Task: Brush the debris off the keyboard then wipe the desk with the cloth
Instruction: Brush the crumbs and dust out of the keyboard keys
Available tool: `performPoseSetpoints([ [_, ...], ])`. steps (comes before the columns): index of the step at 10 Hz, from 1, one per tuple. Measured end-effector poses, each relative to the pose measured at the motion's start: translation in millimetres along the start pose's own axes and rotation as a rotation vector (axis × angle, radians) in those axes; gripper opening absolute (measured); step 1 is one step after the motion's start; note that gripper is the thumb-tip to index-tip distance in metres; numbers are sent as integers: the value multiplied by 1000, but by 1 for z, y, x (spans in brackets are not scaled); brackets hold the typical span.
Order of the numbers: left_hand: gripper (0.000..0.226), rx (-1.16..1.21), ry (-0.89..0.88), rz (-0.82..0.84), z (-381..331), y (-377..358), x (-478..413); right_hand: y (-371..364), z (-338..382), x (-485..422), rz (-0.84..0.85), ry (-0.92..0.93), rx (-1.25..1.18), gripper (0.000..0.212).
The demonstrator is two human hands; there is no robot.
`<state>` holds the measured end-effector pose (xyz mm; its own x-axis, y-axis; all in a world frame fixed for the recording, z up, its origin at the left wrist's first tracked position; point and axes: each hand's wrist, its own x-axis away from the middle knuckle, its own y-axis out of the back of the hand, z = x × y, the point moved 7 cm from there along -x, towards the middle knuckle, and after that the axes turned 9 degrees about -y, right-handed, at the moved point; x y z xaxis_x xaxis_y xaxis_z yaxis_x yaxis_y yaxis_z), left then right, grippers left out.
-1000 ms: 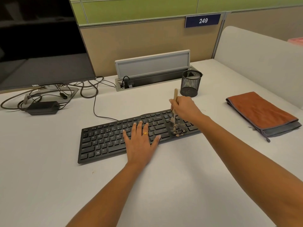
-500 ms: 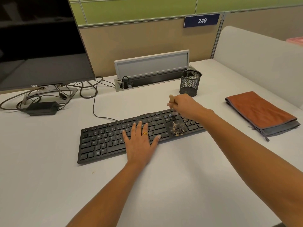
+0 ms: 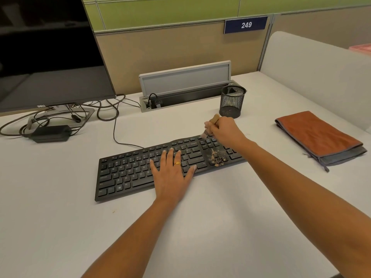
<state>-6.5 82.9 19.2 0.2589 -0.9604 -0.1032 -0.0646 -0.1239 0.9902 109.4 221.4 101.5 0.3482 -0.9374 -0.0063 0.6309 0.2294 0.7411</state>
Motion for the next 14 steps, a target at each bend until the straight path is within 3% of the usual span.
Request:
performPoseSetpoints([
  [2, 72, 4, 1, -3, 0, 1, 0, -7, -8, -5, 28, -82, 37, 40],
  [4, 72, 11, 4, 7, 0, 0, 0, 0, -8, -5, -37, -82, -106, 40],
  [5, 72, 8, 5, 9, 0, 1, 0, -6, -10, -5, 21, -98, -26, 42],
  [7, 72, 10, 6, 1, 0, 1, 1, -2, 4, -4, 12, -10, -69, 40],
  [12, 71, 15, 6, -10, 0, 1, 0, -22, 14, -1, 175, 70, 239, 41],
  [14, 72, 14, 3, -15, 0, 0, 0, -15, 4, -5, 129, 23, 80, 38],
])
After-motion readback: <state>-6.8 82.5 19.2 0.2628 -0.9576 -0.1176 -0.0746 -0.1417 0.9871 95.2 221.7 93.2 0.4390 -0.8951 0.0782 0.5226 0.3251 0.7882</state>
